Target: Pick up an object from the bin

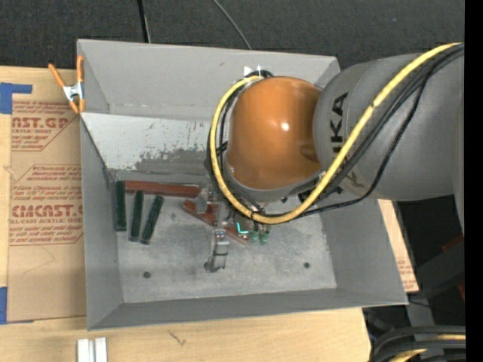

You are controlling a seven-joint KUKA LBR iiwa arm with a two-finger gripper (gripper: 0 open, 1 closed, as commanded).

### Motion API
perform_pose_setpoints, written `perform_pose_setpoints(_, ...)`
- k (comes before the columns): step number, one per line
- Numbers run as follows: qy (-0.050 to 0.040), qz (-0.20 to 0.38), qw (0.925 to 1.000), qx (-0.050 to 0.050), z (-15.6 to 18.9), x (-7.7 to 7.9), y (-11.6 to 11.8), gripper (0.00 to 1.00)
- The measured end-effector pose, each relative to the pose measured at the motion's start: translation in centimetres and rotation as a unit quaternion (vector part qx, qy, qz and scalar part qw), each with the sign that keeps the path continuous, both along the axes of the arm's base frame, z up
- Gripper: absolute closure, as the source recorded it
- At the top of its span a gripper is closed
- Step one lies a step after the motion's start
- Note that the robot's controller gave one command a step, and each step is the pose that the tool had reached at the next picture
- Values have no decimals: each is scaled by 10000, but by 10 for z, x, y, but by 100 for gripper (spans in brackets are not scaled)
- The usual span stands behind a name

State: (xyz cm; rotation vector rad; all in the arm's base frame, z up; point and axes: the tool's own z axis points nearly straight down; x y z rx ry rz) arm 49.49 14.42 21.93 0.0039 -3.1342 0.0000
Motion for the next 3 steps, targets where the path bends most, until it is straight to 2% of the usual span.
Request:
perform_pose_setpoints(1,-39,-11,10000,7,4,2,-1,0)
perform_pose_setpoints(2,-84,-151,9998,20,-27,51,-4,0)
perform_pose_setpoints(3,-50,205,9998,2,-61,71,-23,0)
